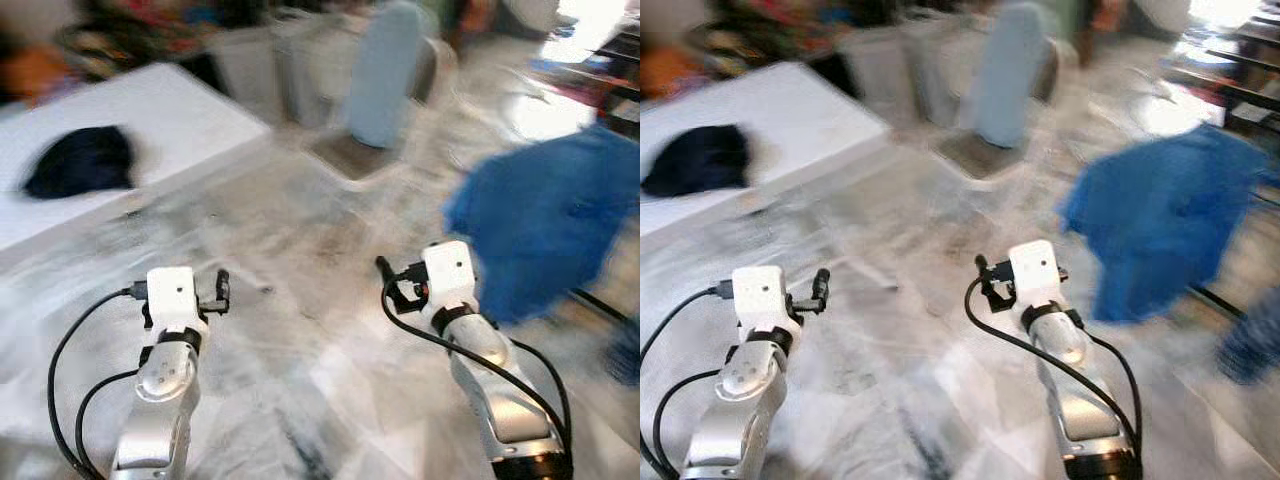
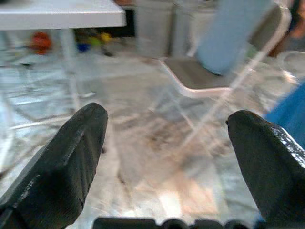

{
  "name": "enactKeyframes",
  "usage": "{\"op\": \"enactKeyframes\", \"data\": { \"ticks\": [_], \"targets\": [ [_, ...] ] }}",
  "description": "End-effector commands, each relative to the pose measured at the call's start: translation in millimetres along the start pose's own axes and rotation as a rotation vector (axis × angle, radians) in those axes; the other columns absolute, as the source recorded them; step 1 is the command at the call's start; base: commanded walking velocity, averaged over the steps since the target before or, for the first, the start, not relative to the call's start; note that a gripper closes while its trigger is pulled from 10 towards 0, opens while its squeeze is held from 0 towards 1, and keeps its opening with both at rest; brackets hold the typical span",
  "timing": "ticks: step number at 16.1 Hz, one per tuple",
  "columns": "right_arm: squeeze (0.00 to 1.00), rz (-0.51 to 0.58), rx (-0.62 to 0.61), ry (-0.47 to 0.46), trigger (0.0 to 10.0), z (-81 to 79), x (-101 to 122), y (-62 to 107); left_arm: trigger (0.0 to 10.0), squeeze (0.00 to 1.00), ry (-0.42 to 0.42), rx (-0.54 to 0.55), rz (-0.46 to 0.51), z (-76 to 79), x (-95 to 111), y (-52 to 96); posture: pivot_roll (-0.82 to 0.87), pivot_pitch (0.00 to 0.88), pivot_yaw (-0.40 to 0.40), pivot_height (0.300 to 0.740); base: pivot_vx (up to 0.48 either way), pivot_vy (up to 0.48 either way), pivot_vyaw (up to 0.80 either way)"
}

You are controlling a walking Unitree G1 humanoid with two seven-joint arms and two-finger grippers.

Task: Hang hanger

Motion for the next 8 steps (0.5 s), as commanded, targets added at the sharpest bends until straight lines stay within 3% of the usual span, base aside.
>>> {"op": "enactKeyframes", "data": {
  "ticks": [1, 5, 6, 8],
  "targets": [
    [0.00, 0.001, 0.000, -0.010, 10.0, 0.3, 0.7, 1.8, 10.0, 0.00, -0.010, 0.005, 0.005, -0.4, 1.1, 1.1, -0.10, 0.030, 0.108, 0.740, 0.000, 0.000, 0.80],
    [0.00, -0.003, 0.028, -0.014, 10.0, -2.9, -0.5, -0.5, 10.0, 0.00, 0.004, 0.074, 0.044, -3.3, 9.2, -3.3, -0.08, 0.011, 0.079, 0.740, 0.000, 0.000, 0.80],
    [0.00, 0.001, 0.025, -0.027, 10.0, -2.0, 0.4, -2.0, 10.0, 0.00, 0.004, 0.074, 0.044, -3.0, 9.1, -2.9, -0.08, 0.011, 0.078, 0.740, 0.000, 0.000, 0.00],
    [0.00, 0.011, 0.019, -0.041, 10.0, -0.9, 3.0, -3.8, 10.0, 0.00, -0.004, 0.062, 0.046, -1.7, 8.1, -0.9, -0.08, 0.013, 0.076, 0.740, 0.000, 0.364, 0.00]
  ]
}}
Point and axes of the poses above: a point about 5 cm out from each wrist's last joint towards the gripper, its own y axis pointing back from the gripper into the wrist, its own x axis along the axis of the wrist's last joint, z = x × y, the point moved 3 cm from there along -y, pointing out of the wrist towards the gripper, and after that the axes turned 10 degrees about y, right-handed, at the moved point
